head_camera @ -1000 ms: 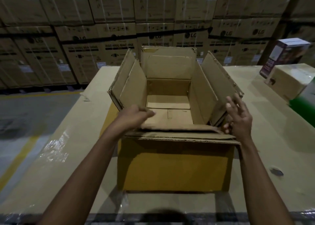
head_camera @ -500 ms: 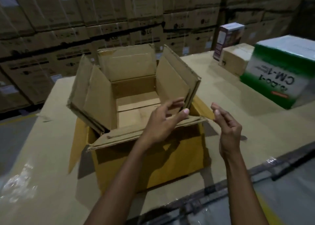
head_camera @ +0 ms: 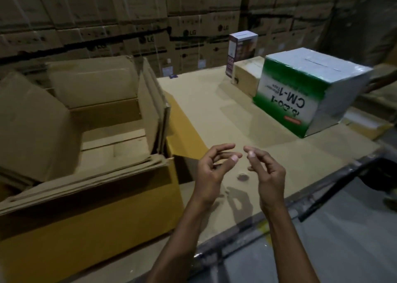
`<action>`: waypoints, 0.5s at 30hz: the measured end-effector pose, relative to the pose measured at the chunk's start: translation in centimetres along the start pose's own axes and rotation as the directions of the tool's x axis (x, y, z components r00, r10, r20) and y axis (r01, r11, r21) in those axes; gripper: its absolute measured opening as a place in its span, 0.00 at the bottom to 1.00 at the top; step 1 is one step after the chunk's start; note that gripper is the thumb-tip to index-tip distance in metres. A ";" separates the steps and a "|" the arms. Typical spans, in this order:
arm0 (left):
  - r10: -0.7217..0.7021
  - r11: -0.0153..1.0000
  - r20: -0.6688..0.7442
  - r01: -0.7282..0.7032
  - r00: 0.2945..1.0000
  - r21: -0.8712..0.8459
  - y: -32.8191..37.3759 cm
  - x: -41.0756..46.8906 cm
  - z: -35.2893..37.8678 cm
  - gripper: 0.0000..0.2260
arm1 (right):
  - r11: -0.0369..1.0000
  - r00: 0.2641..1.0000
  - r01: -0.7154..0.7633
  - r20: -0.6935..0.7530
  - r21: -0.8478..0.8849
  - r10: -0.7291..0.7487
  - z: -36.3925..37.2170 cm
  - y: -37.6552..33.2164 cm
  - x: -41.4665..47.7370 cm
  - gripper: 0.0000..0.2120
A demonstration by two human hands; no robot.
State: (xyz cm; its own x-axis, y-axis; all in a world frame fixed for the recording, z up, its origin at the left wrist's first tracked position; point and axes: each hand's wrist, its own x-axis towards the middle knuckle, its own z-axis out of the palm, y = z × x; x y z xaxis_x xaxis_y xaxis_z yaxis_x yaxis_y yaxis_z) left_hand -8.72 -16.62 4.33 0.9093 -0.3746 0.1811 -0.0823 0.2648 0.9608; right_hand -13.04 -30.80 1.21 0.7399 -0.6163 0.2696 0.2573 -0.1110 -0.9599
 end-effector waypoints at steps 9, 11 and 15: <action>-0.114 0.993 -0.100 0.117 0.988 0.029 -6.2 5.0 12.1 0.08 | 0.992 0.992 -0.124 -0.017 -0.010 0.124 -10.5 3.1 6.6 0.06; -0.155 0.986 -0.118 0.162 0.981 0.048 -7.4 6.9 14.0 0.08 | 0.987 0.987 -0.159 -0.035 0.010 0.160 -12.3 4.3 8.3 0.06; -0.246 0.967 -0.179 0.255 0.952 0.027 -10.2 11.4 18.5 0.05 | 0.974 0.971 -0.222 -0.078 0.052 0.226 -15.8 6.8 13.1 0.06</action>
State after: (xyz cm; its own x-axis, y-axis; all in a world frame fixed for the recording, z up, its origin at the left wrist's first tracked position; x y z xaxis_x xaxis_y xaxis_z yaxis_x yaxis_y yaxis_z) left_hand -5.04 -40.09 0.47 0.9594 -0.2629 -0.1018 0.1416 0.1368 0.9804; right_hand -11.45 -51.91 -2.97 0.7284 -0.6840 0.0388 0.1185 0.0700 -0.9905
